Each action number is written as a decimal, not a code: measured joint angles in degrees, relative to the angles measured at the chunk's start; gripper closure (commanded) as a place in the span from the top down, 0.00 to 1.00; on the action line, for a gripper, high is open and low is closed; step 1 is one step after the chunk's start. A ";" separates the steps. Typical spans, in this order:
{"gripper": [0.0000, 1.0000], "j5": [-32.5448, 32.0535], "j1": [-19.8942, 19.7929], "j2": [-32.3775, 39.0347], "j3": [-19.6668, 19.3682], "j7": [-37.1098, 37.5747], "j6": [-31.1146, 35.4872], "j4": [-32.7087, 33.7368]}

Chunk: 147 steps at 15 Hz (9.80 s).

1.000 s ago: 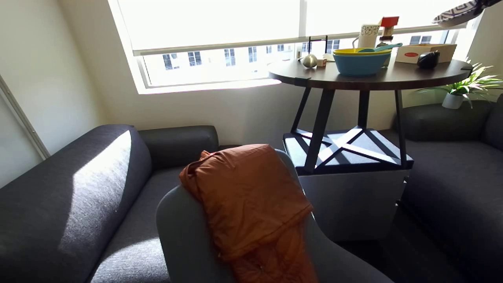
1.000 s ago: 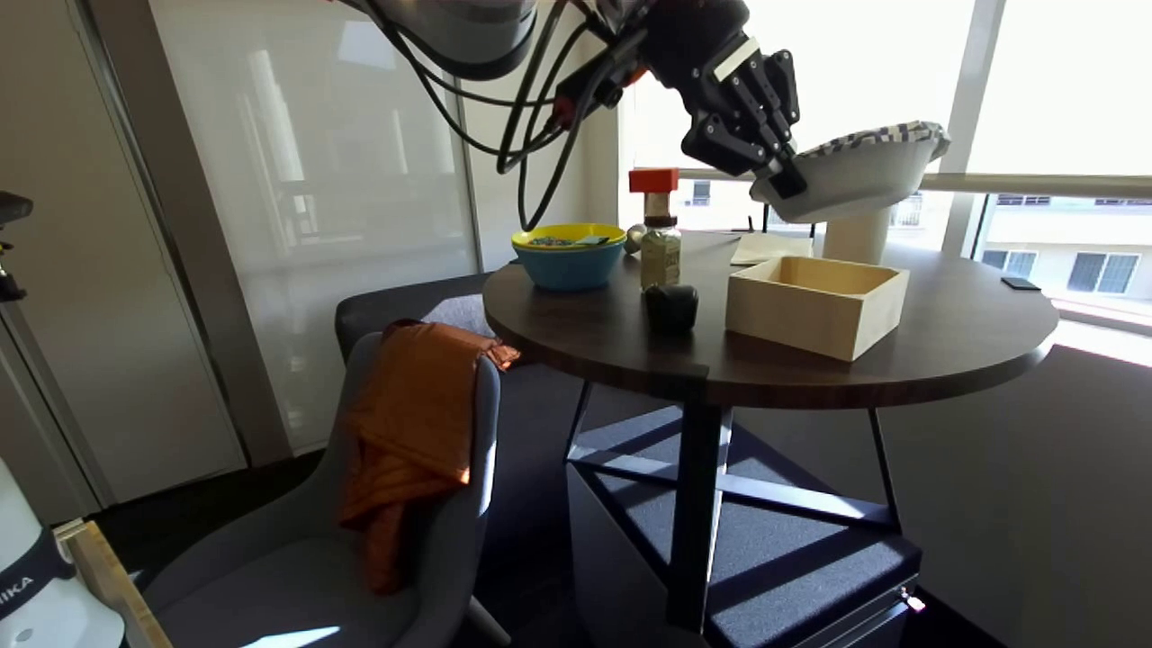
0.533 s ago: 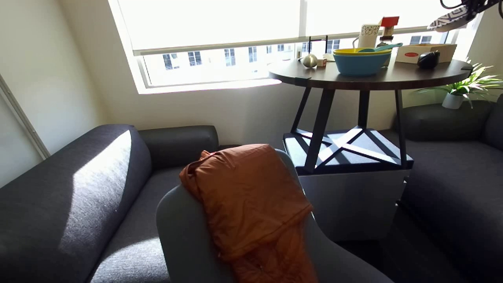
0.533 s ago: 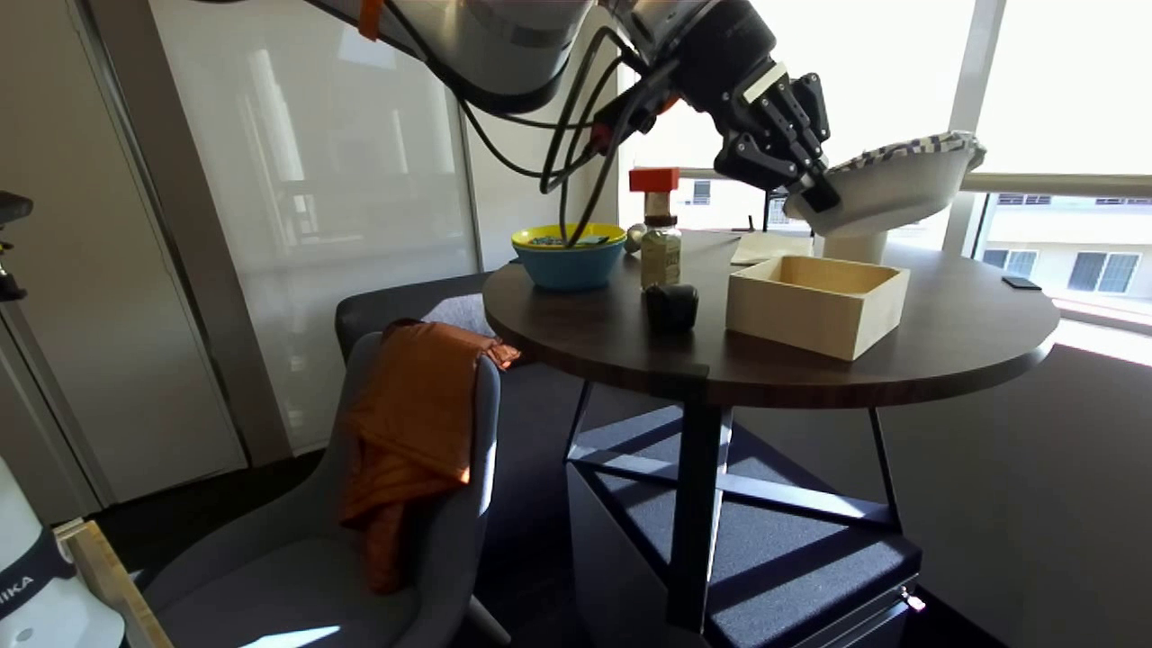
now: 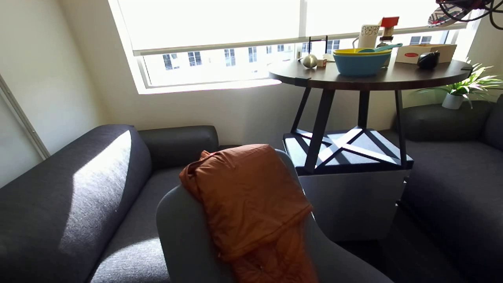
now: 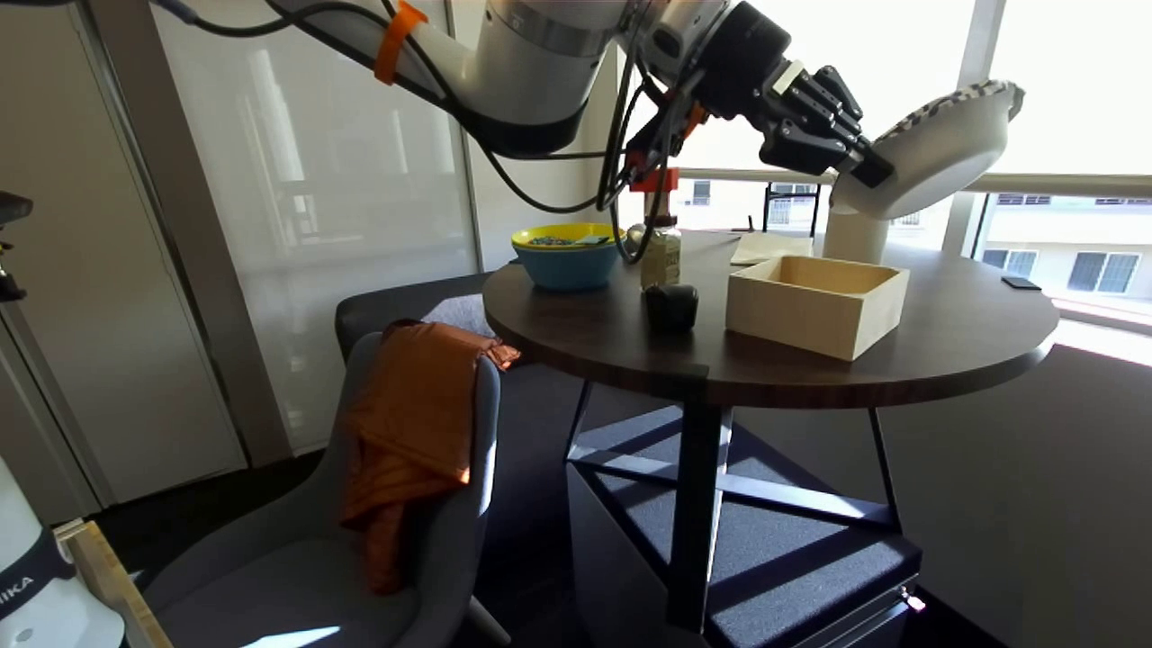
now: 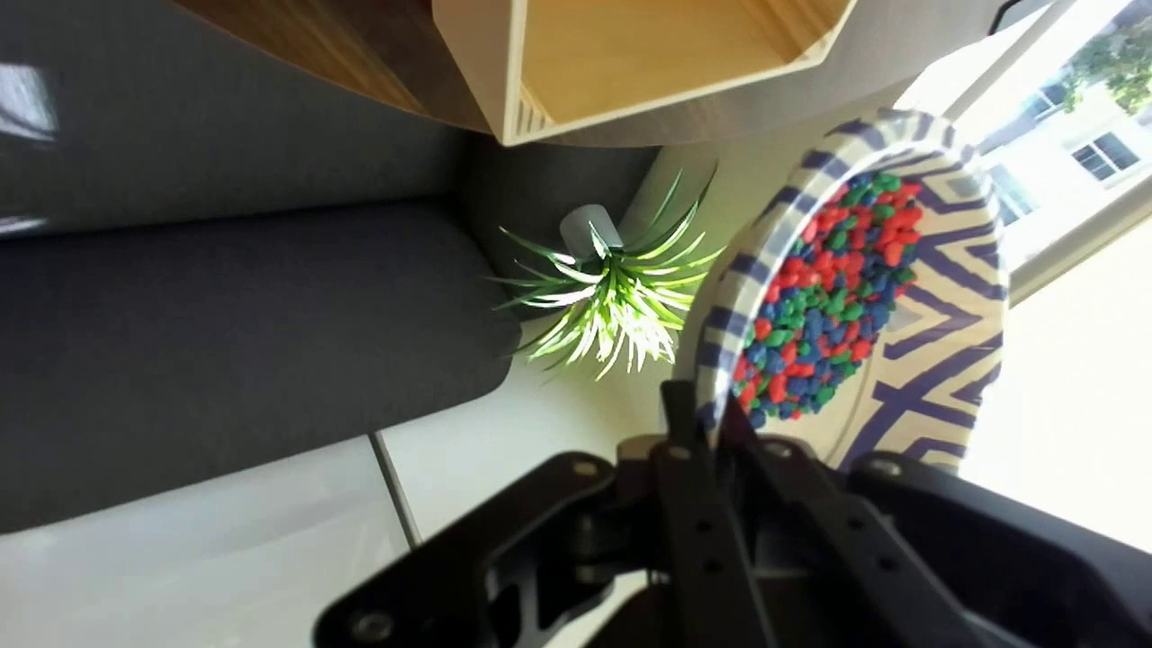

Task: Pour the contents of the white bowl into the wooden box on the right

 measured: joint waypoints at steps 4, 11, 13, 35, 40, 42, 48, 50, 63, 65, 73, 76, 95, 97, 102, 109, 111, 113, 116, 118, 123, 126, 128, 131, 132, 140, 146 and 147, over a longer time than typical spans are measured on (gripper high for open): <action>0.01 -7.42 0.79 0.25 -1.11 0.37 0.60 0.13; 0.01 -16.32 1.38 0.00 -1.89 -0.83 1.17 -0.30; 0.01 -16.28 1.38 -0.61 -1.72 -3.24 1.22 -1.48; 0.01 -38.31 4.24 -1.57 -1.51 10.66 -1.25 -4.36; 0.01 -45.29 4.77 -1.57 -1.49 15.39 -2.47 -4.34; 0.01 -49.03 4.98 -1.57 -1.49 17.83 -2.73 -4.29; 0.01 -60.19 4.73 -1.65 0.00 24.09 -5.32 -4.25; 0.01 -63.24 2.72 -1.80 3.02 25.09 -7.40 -4.24; 0.01 -78.41 -2.21 -2.41 9.34 28.21 -13.71 -4.83; 0.01 -78.71 -2.64 -3.04 9.69 28.26 -13.37 -5.18; 0.01 -51.11 -7.31 -6.42 8.81 14.03 2.06 -6.09; 0.01 -37.31 -9.37 -6.89 8.09 6.27 6.38 -7.28; 0.01 46.47 -6.32 -15.29 11.29 -34.10 1.81 -14.17; 0.01 50.46 -6.47 -14.93 8.92 -34.52 -2.80 -10.15; 0.01 64.84 -6.28 -14.90 7.38 -46.16 -13.39 -4.12; 0.01 72.26 -3.51 -20.35 8.00 -64.79 -22.76 -3.47; 0.01 72.24 -1.95 -23.09 8.97 -68.35 -24.84 -4.71; 0.01 72.14 -0.28 -25.74 10.35 -71.46 -26.83 -6.28; 0.01 70.78 1.96 -28.78 13.17 -73.15 -29.85 -8.18; 0.01 68.70 3.06 -30.20 15.58 -72.98 -32.67 -9.07; 0.05 66.95 4.79 -30.86 17.29 -75.82 -37.70 -9.25; 0.01 66.95 4.78 -30.82 17.05 -76.31 -37.73 -9.28; 0.01 66.50 4.34 -30.56 17.18 -71.59 -37.58 -9.28; 0.01 61.15 3.67 -30.07 19.85 -59.96 -35.81 -9.74; 0.01 59.04 3.55 -29.82 21.54 -55.71 -35.06 -10.24; 0.01 53.39 9.18 -23.61 28.75 -37.88 -32.86 -9.96; 0.05 48.61 10.50 -14.87 28.75 -28.06 -28.85 -5.62; 0.01 48.45 10.52 -14.02 28.75 -27.67 -28.69 -5.08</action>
